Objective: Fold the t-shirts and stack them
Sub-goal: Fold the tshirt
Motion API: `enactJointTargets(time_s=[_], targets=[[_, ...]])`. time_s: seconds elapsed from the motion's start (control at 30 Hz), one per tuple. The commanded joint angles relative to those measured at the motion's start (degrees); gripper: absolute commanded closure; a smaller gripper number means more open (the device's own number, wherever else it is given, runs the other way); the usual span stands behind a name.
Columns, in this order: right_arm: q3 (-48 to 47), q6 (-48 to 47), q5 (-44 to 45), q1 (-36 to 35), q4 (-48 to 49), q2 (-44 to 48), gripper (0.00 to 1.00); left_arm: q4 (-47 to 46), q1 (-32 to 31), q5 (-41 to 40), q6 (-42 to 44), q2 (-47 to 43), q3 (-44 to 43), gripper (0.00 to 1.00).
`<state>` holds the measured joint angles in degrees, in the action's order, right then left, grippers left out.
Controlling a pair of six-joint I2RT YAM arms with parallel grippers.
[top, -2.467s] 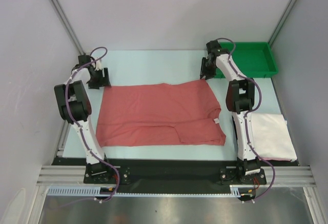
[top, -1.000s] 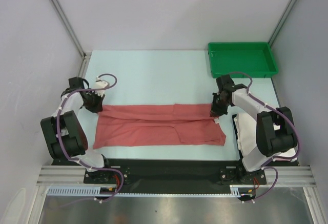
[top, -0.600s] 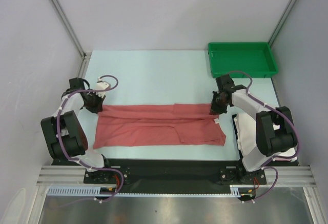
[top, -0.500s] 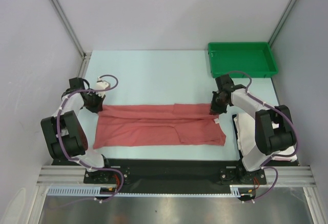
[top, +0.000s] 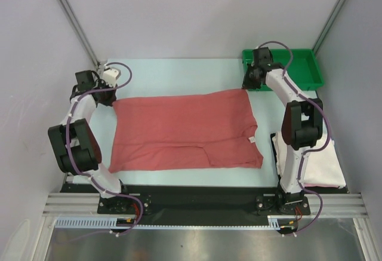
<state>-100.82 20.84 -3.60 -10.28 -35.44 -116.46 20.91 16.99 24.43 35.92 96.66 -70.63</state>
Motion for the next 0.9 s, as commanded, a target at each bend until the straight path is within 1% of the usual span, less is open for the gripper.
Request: enactJointTargets(time_s=[0.0,0.03,0.13,0.17,0.2,0.23,0.27,0.4,0.53,0.87], targets=[[3.5,-1.6,-0.5,0.2,-1.8,0.6,1.0,-2.3,-0.3,1.9,-0.6,-0.6,0.7,1.0],[7.5,-1.1,-0.9,0.2,-1.3,2.7,1.0,-2.1,-0.4,2.0,0.5,-1.1,2.9,1.0],[13.2,-0.7,-0.9,0.2,-0.2,6.3,1.0,-0.7,-0.3,1.7,3.5,-3.1,7.2,1.0],[17.2,-0.5,-0.9,0.2,0.2,8.8,1.0,0.4,-0.2,1.2,4.4,-3.8,8.2,1.0],[19.1,-0.2,-1.1,0.1,0.5,10.3,1.0,0.9,-0.1,0.9,6.2,-4.6,10.1,1.0],[21.1,0.8,-1.3,0.1,1.0,11.7,1.0,1.3,0.3,0.8,6.9,-5.9,10.9,1.0],[25.1,1.2,-1.7,0.1,1.5,14.0,1.0,2.7,0.4,0.8,7.8,-6.7,11.6,1.0],[32.8,3.5,-2.3,-0.3,2.5,18.9,1.0,7.0,1.1,1.2,12.1,-9.1,14.9,1.0],[37.9,5.3,-3.3,-0.4,4.4,20.8,1.0,7.3,1.8,0.8,13.8,-9.8,17.1,1.0],[41.2,5.3,-2.6,-1.1,5.2,20.6,1.0,8.8,2.0,0.5,16.0,-10.1,19.1,0.99]])
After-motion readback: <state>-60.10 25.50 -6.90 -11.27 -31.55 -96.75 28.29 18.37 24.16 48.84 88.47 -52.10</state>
